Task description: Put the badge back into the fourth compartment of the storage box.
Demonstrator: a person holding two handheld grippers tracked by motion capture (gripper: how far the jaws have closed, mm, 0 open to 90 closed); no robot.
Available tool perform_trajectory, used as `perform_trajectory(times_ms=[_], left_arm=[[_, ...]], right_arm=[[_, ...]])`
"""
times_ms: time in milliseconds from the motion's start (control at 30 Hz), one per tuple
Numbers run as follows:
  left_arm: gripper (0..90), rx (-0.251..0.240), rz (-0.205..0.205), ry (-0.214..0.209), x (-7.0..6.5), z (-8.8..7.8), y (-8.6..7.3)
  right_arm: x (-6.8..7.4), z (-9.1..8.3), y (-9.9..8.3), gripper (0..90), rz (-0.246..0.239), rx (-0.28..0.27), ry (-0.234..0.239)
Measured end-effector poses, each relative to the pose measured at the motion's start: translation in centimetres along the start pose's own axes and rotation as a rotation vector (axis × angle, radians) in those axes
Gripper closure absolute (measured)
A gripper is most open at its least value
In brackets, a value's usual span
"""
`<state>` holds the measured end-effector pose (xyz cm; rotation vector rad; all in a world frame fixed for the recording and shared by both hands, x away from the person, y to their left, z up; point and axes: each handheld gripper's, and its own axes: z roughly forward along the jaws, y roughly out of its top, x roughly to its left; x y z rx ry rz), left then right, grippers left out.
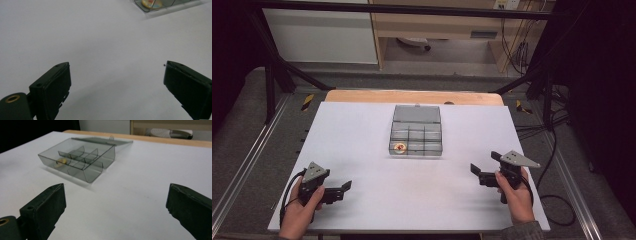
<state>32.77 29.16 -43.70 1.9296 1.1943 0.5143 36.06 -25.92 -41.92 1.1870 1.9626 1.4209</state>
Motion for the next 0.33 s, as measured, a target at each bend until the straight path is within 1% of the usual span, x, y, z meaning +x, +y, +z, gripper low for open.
perform_trajectory(times_ms=[67, 200, 233, 267, 333], left_arm=[[7.5, 0.0, 0.001, -0.001, 0.0, 0.0, 0.0], [7.5, 0.001, 0.002, -0.004, -0.1, 0.0, 0.0], [7.5, 0.001, 0.001, -0.004, -0.1, 0.0, 0.0], [7.5, 0.001, 0.001, -0.004, -0.1, 0.0, 0.0], [7.5, 0.002, 0.002, -0.004, -0.1, 0.1, 0.0]], right_arm=[[0.1, 0.4, -0.5, 3.2, -0.001, 0.023, 0.007], [0.8, 1.6, -1.2, 3.1, -0.026, 0.075, 0.017], [0.9, 2.0, -1.3, 3.1, -0.04, 0.09, 0.013], [1.0, 2.3, -1.4, 3.2, -0.054, 0.107, -0.004], [1.0, 3.1, -1.7, 3.2, -0.08, 0.16, -0.05]])
